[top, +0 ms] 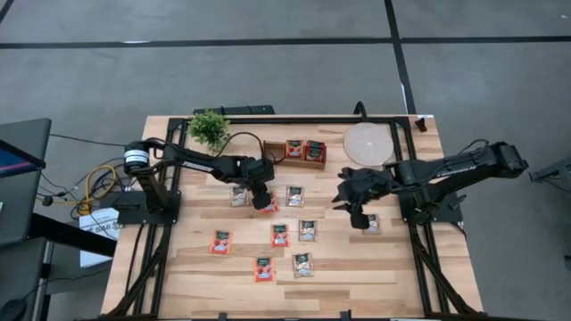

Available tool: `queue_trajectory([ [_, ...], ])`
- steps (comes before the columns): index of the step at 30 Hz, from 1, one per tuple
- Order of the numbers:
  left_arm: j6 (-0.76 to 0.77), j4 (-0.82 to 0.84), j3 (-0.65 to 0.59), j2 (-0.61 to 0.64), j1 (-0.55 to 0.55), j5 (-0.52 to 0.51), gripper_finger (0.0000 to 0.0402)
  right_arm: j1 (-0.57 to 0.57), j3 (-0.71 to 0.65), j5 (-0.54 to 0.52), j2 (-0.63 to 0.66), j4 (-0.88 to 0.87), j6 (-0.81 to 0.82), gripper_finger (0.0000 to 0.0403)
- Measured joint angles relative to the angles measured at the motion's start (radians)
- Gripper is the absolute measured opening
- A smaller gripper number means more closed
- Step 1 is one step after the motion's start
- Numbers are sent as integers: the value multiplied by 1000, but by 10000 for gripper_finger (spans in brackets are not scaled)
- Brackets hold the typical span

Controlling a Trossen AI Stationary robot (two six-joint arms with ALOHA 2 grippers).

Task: Pick & Place Tea
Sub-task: Put the orange tea bag into the middle section of the wooden organizer

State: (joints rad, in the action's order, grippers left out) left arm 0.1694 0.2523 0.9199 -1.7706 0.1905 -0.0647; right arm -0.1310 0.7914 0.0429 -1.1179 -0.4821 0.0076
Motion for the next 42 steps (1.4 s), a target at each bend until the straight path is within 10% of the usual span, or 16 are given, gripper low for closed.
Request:
queue_trajectory([
  [29, -24, 143, 113, -7, -8, 86, 69, 2, 1, 0, 0, 7, 2, 91],
  [42, -59, 143, 113, -5, -22, 87, 153, 2, 1, 1, 0, 8, 15, 91],
])
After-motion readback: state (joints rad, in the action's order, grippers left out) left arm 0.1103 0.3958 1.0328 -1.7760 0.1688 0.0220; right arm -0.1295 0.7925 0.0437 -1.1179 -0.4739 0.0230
